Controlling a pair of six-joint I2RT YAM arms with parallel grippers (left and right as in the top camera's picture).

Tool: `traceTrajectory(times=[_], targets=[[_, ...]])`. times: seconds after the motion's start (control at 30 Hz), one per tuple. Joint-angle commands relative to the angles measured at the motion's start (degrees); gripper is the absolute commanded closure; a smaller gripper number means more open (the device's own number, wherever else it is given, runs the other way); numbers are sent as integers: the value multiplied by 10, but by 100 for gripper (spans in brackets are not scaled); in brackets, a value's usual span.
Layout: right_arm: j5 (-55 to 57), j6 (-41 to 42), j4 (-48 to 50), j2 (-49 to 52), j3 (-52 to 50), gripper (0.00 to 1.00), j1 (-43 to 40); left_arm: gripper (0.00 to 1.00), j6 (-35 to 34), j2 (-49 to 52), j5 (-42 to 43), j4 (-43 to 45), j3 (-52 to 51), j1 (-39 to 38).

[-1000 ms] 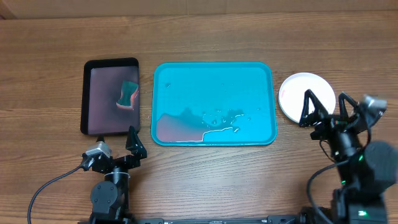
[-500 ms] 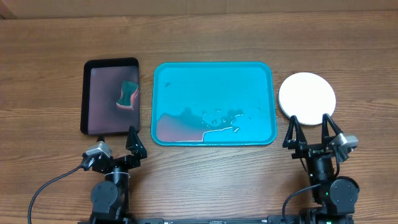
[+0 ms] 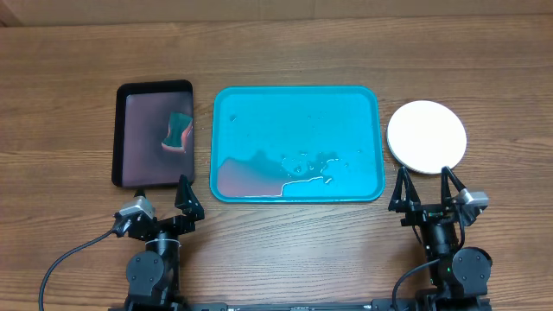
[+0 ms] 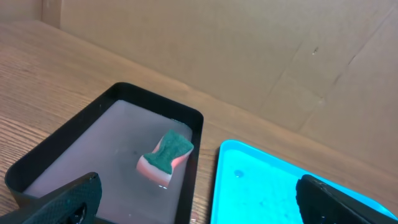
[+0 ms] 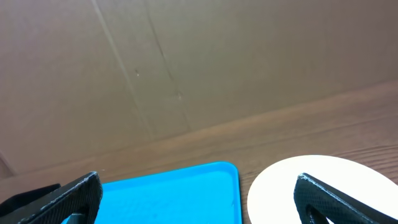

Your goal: Clean dirty plates on tray and stack at the side

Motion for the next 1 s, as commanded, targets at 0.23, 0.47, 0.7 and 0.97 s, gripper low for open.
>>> traceTrajectory(times=[0.23,0.47,0.7,0.97], targets=[[8,-8,114,-23,-6,0,3,0,-8,-7,-3,2,-3,3],[10,-8,106,-23,-6,0,3,0,-8,-7,-3,2,-3,3],[30,-8,-38,-23,-6,0,2,0,-8,-7,-3,2,-3,3],[-9,-4,-72,-23,-6,0,2,0,-8,-7,-3,2,-3,3]])
